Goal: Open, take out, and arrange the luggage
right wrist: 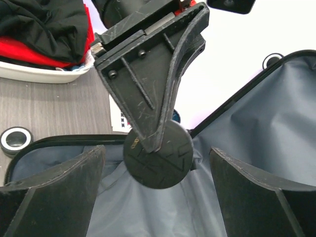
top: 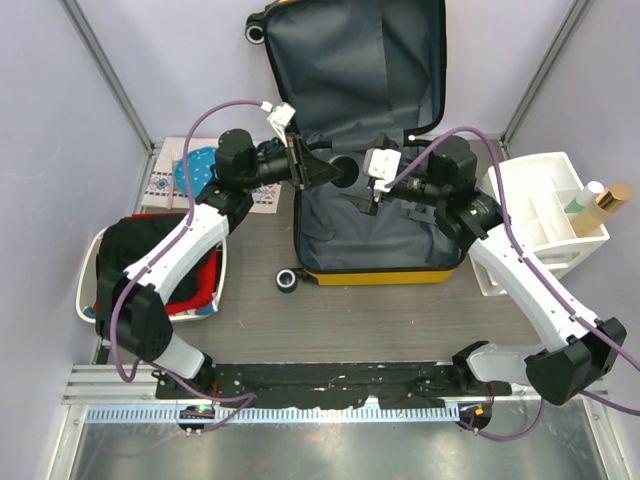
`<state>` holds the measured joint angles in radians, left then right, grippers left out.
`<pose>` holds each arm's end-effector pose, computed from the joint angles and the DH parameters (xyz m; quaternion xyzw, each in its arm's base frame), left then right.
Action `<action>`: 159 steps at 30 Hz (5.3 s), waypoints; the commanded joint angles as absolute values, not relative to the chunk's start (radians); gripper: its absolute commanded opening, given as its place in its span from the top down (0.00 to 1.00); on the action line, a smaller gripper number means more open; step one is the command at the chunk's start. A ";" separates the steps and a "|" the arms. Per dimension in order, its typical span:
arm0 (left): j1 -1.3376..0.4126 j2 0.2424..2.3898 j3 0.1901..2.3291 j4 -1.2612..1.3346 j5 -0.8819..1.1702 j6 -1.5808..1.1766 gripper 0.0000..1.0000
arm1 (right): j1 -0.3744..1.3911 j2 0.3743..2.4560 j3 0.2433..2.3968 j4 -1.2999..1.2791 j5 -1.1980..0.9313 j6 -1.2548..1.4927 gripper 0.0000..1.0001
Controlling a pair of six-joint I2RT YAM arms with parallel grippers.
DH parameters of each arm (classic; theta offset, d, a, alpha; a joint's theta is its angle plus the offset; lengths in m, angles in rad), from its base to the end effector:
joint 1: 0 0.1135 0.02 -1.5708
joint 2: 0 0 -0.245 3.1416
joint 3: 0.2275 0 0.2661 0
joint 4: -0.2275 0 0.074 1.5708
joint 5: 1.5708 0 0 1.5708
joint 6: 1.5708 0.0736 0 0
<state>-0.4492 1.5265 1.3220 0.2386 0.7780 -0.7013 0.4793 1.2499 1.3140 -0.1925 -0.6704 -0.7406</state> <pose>0.3393 -0.2209 0.3687 0.1897 0.6722 -0.5831 0.4149 0.2701 0.1919 0.4056 -0.5843 0.4569 0.1637 0.6504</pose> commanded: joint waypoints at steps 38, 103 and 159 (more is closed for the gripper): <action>-0.468 1.508 1.342 0.328 0.813 -0.738 1.00 | 0.514 1.318 1.361 -0.163 -0.657 -0.942 0.17; -0.311 1.580 1.313 0.288 0.802 -0.718 0.00 | -0.357 1.634 1.855 -1.035 -0.224 -0.565 0.51; -0.150 1.572 1.509 -0.833 0.204 -0.068 0.01 | 0.239 1.417 1.135 -0.080 -0.359 0.061 0.07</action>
